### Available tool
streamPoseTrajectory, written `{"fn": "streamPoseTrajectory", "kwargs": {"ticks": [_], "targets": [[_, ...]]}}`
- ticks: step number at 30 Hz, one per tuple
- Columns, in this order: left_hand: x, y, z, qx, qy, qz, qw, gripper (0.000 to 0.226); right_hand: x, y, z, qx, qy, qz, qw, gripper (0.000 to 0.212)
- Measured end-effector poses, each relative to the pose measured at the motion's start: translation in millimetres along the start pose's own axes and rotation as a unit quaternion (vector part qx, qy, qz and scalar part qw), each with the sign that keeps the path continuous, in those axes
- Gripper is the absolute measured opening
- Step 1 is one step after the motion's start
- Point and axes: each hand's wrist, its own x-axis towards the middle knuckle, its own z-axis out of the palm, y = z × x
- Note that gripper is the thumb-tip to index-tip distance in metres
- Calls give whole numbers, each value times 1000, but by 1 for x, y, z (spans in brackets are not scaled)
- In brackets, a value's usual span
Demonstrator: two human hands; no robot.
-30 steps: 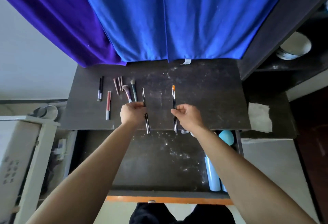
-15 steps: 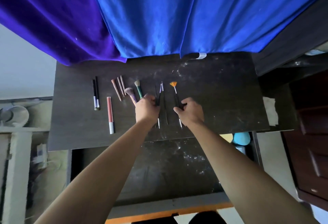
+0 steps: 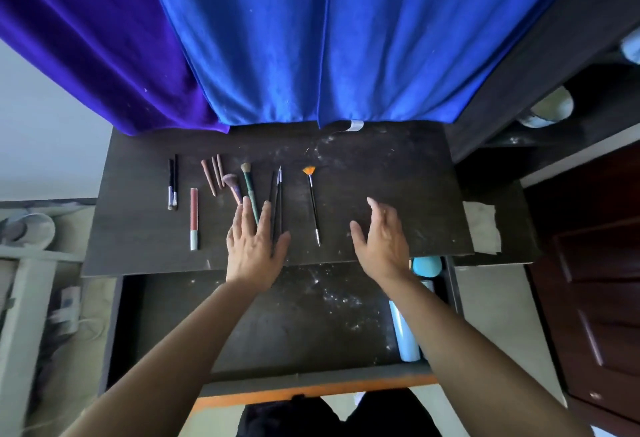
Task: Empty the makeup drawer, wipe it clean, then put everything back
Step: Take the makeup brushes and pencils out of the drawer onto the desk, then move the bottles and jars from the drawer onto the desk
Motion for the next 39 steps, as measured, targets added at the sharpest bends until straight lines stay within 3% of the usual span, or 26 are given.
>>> {"fn": "streamPoseTrajectory", "kwargs": {"ticks": [6,15,18,21,31,34,37,39], "targets": [[-78,53,42,12,18,-1,1000,70,-73,94,-28,10,-40,55,998,61],[-155,115,170,11,-31,-18,999,71,-141,205,-11,-31,-104,75,991,60],[-169,116,212,0,-67,-39,997,68,-162,218,11,-46,-95,56,993,61],[-179,116,234,-3,-90,-71,993,71,-179,221,26,-29,-86,93,992,61],[-200,118,236,-27,-127,-73,989,76,-205,225,14,8,-137,134,981,66],[-181,135,238,-64,-126,-93,985,66,-191,225,12,27,-153,150,976,64],[-154,152,244,-129,-165,-121,970,40,-174,225,11,33,-183,153,971,62],[-139,159,247,-143,-187,-127,964,42,-162,227,13,56,-206,177,961,63]]}}
